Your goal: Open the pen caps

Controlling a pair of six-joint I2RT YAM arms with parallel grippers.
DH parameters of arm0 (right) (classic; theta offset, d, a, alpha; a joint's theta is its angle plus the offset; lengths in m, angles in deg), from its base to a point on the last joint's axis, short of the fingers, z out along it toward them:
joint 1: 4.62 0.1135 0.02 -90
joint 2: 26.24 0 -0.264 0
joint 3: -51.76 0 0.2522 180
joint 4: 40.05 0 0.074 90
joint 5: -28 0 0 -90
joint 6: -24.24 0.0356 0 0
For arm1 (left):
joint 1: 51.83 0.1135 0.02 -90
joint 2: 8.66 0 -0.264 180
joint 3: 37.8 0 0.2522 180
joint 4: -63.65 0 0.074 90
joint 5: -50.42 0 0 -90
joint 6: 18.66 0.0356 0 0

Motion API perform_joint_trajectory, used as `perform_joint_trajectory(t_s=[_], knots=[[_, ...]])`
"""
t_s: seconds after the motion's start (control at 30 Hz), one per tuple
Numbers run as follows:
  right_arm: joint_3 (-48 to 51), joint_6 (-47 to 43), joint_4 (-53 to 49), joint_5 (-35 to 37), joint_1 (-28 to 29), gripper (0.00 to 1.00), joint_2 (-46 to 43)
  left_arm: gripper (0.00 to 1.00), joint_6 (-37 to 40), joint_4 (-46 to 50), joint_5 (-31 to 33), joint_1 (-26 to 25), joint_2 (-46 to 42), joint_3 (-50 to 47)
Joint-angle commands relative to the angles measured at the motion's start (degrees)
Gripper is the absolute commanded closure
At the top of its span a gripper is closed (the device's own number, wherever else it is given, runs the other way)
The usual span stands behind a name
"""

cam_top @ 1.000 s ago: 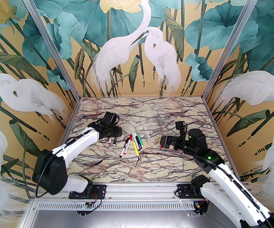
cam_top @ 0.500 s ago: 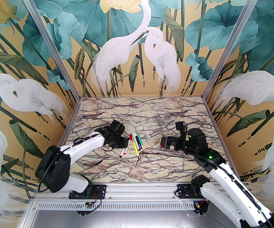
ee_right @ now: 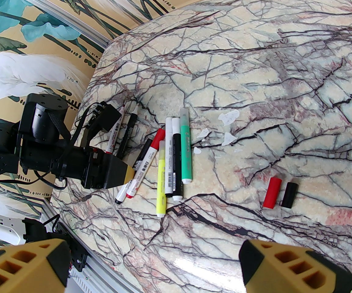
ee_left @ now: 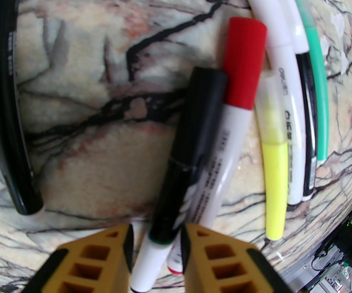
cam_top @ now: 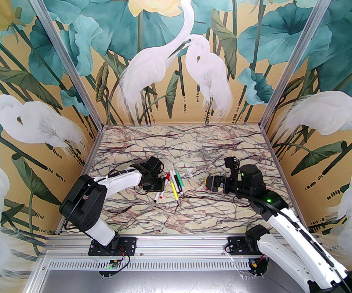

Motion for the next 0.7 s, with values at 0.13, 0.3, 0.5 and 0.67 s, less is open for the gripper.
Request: perform_joint_trajectory(t_s=[0.13,0.3,0.5,0.67], knots=[[-2.02,-0.97,0.16,0.38,0.32,0.01,0.96,0.69,-0.38,0.14,4.67,-0.31,1.59,1.60],[-1.86,-0.69,0.51,0.34,0.29,0.01,1.47,0.69,-0.43,1.36,7.65,-1.21,2.87,2.21],[-2.03,-0.36,0.77,0.30,0.31,0.01,1.90,0.70,-1.06,3.37,13.13,-3.42,4.23,3.76],[-2.08,0.56,0.92,0.25,0.35,0.00,1.90,0.75,-1.50,3.72,14.39,-4.02,3.75,4.13]])
